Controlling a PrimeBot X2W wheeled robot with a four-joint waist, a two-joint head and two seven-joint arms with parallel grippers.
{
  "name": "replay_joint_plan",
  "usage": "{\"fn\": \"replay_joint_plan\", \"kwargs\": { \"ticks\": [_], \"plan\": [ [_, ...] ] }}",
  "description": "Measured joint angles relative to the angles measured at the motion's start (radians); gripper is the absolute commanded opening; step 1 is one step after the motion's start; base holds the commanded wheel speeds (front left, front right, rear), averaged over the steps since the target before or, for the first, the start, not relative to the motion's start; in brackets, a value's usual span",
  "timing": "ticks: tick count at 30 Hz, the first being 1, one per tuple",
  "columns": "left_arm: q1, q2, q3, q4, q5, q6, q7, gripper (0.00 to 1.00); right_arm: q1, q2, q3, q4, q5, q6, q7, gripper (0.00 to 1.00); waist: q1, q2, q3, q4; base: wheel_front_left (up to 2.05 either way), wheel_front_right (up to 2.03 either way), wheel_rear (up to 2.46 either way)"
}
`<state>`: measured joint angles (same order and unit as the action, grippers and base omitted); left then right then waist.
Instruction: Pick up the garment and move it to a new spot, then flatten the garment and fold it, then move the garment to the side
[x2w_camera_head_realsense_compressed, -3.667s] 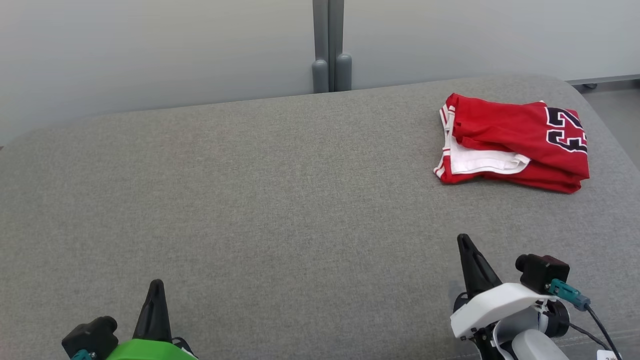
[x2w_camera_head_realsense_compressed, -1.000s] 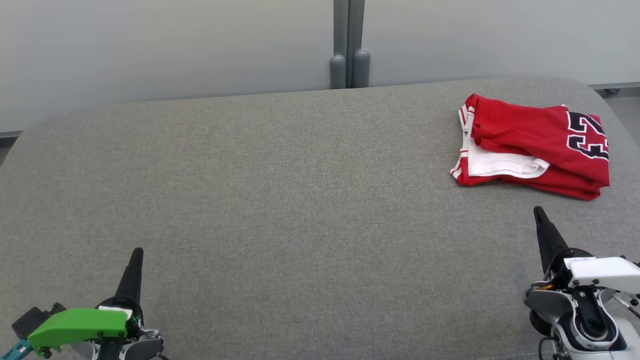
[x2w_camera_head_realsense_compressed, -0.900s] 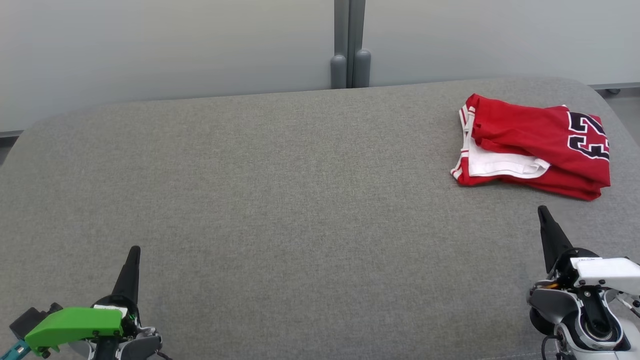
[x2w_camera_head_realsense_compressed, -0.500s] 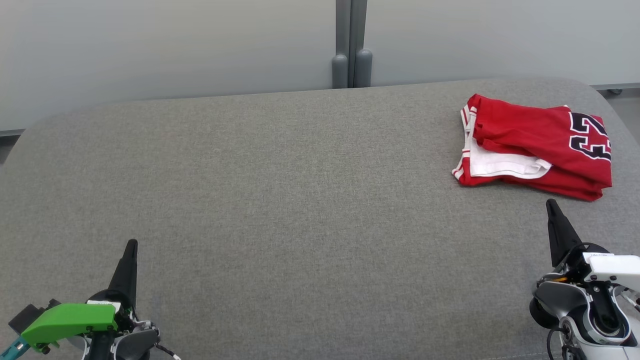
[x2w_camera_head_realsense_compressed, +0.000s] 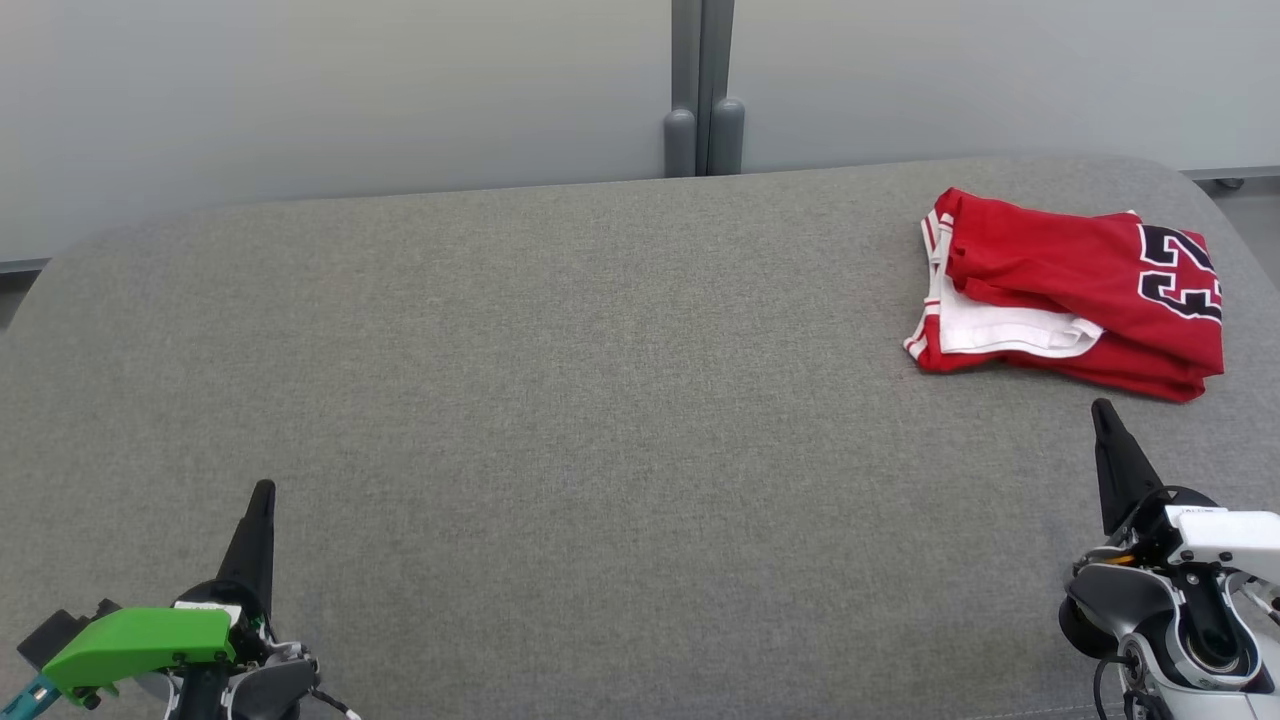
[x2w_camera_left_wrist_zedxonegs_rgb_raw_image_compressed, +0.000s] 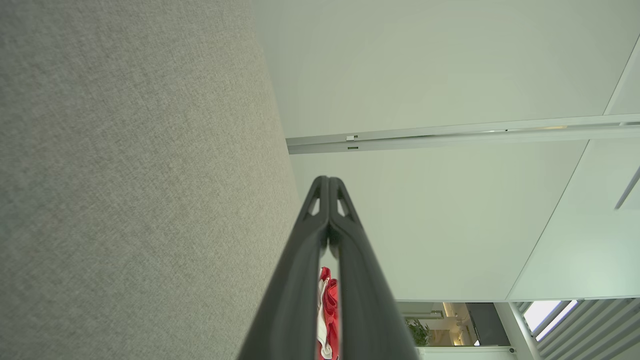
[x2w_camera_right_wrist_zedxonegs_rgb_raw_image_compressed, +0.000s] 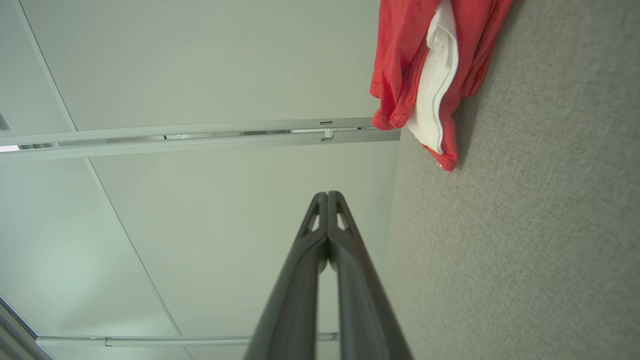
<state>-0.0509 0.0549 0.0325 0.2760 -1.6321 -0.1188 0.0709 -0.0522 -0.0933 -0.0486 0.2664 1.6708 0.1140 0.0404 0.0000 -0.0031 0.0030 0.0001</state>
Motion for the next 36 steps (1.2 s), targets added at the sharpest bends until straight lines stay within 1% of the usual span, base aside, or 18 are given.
{"fn": "replay_joint_plan", "kwargs": {
  "ticks": [36],
  "plan": [
    [-0.001, 0.0, 0.001, 0.003, 0.0, 0.0, 0.0, 0.0, -0.001, 0.0, -0.003, 0.008, 0.0, 0.0, 0.0, 0.0, 0.0, 0.0, 0.0, 0.0, 0.0, 0.0, 0.0]
  ]
}}
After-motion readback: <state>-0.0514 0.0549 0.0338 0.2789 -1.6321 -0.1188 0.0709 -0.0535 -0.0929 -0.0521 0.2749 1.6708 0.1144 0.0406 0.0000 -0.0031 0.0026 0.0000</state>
